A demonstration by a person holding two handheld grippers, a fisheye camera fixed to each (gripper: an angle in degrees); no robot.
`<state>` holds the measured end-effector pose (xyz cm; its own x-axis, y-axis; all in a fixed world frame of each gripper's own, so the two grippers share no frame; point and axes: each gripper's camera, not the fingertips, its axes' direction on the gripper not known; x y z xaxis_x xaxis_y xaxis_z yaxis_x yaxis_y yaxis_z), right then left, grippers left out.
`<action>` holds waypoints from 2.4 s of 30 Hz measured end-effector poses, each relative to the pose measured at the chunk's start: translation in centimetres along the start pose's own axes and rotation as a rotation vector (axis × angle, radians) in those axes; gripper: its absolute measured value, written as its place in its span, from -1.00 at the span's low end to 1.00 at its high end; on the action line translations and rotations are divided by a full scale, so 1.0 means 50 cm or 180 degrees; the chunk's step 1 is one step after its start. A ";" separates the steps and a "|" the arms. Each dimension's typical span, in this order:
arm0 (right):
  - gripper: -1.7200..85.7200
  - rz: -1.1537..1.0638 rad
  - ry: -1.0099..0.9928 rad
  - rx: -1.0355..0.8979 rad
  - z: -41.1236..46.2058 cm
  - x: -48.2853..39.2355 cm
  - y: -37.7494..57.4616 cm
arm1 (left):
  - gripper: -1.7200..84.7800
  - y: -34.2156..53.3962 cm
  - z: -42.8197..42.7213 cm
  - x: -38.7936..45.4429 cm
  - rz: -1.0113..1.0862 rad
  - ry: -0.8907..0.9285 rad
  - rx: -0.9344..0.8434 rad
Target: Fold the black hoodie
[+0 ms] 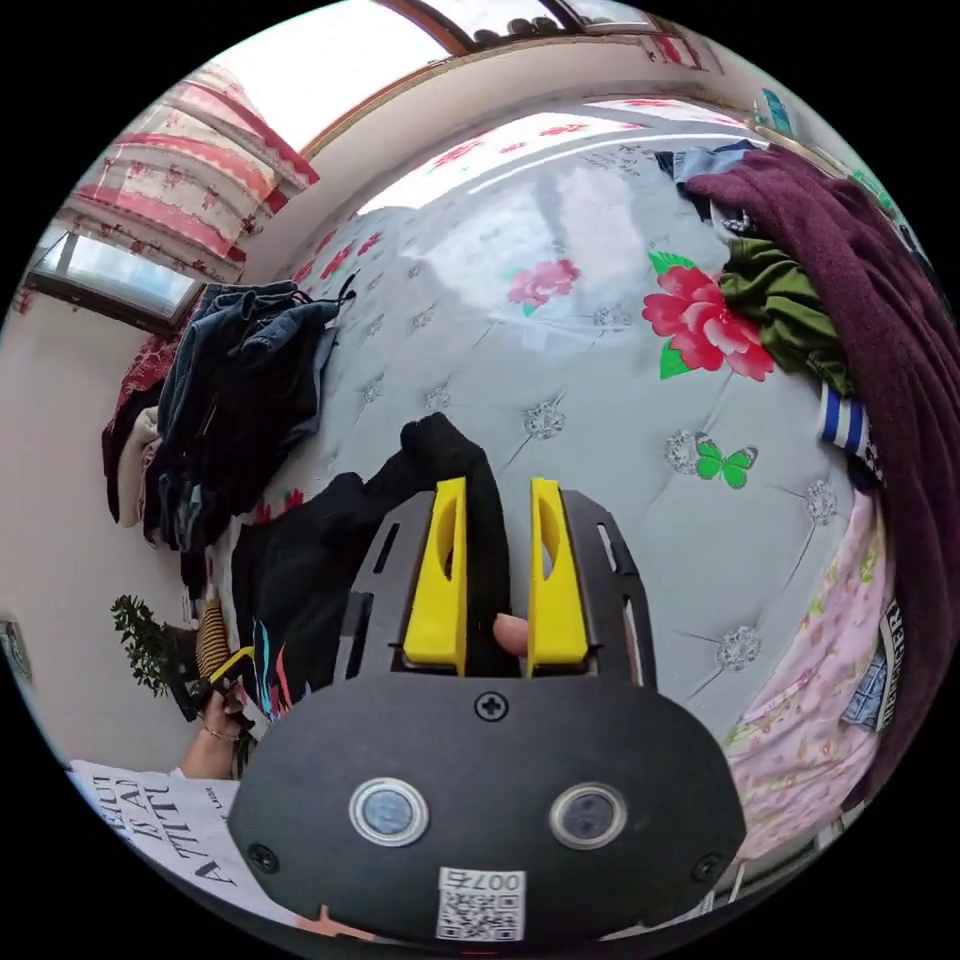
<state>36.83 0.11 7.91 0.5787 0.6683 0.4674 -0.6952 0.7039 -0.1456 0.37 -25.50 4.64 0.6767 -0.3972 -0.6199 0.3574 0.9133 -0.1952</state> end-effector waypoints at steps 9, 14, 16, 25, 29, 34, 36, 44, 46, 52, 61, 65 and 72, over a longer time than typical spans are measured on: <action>-0.65 0.1094 -0.0818 0.0537 -0.178 0.194 0.344 | -0.83 -0.007 -0.108 0.177 0.0905 0.0807 0.0557; -0.63 0.1573 -0.1263 0.0378 -0.143 0.234 0.476 | -0.84 -0.006 0.007 0.294 0.1320 0.0839 0.0102; -0.63 0.1553 -0.1397 0.0388 -0.122 0.226 0.482 | -0.85 0.006 0.070 0.302 0.1291 0.0659 -0.0047; -0.70 0.1622 -0.1671 0.0532 -0.108 0.209 0.403 | -0.97 0.024 0.027 0.278 0.1455 0.0248 -0.0185; -0.75 0.0547 -0.1951 0.0548 -0.176 0.025 0.308 | -0.98 0.034 0.025 0.264 0.1484 0.0212 -0.0001; -0.78 -0.1777 -0.1767 -0.0031 -0.205 -0.388 0.288 | -0.96 0.069 -0.037 0.184 0.1152 0.0474 0.0182; -0.78 -0.2820 -0.1670 -0.0404 -0.165 -0.571 0.360 | -0.89 0.122 -0.070 0.101 0.0834 0.0747 0.0260; -0.71 -0.3577 -0.0802 -0.2389 0.301 -0.730 0.635 | -0.80 0.316 -0.126 -0.199 -0.0606 0.0963 0.0380; -0.69 -0.3364 -0.1123 -0.2256 0.305 -0.722 0.630 | -0.79 0.348 -0.138 -0.261 -0.0978 0.1088 0.0522; -0.63 -0.2701 -0.1954 -0.1780 0.159 -0.691 0.475 | -0.69 0.362 -0.136 -0.403 -0.1409 0.1708 0.0757; -0.54 -0.0581 -0.1810 -0.1572 0.192 -0.361 0.339 | -0.62 0.174 -0.053 -0.459 -0.0728 0.2213 0.0306; -0.56 -0.0768 -0.1902 -0.1846 0.238 -0.378 0.364 | -0.69 0.067 -0.032 -0.403 -0.0134 0.2158 -0.0148; -0.58 -0.0322 -0.1865 -0.1244 0.094 -0.180 0.380 | -0.71 -0.035 0.011 -0.161 0.0850 0.2167 -0.0684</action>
<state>16.39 6.34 5.02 0.2318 0.4330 0.8711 -0.3828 0.8638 -0.3275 -5.36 -23.96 10.42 0.1513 -0.0810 -0.9852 0.0569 0.9957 -0.0731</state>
